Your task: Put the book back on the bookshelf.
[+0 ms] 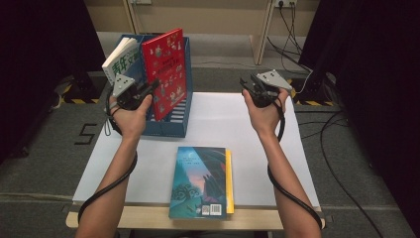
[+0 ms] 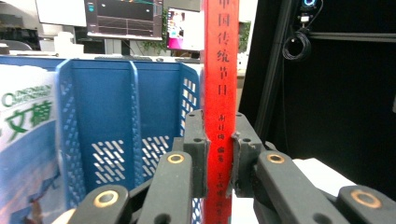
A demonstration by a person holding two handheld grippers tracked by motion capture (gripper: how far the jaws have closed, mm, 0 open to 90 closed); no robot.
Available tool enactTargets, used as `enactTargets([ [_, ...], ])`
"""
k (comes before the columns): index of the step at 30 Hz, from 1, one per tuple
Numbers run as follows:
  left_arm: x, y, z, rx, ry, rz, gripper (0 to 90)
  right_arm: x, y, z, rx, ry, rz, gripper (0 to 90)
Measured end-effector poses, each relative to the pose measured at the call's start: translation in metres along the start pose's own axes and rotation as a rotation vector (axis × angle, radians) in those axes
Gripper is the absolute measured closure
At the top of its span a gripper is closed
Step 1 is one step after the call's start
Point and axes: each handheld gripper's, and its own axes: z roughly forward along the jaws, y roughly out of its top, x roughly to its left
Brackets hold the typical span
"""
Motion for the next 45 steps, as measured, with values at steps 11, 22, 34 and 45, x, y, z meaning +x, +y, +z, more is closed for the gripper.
enactTargets([
  [11,0.017,0.009,-0.011,-0.019,0.041,0.004,79.8,-0.004,-0.013,-0.003,0.012,-0.018,-0.016,58.9],
  [22,0.026,0.01,-0.016,-0.029,0.087,0.015,79.7,-0.016,-0.035,-0.014,0.047,-0.047,-0.028,58.5],
  [34,0.036,0.008,-0.018,-0.037,0.13,0.007,79.7,-0.02,-0.054,-0.024,0.065,-0.061,-0.007,58.5],
  [45,0.037,0.008,-0.02,-0.043,0.149,0.007,79.7,-0.019,-0.064,-0.028,0.07,-0.06,0.005,58.2],
])
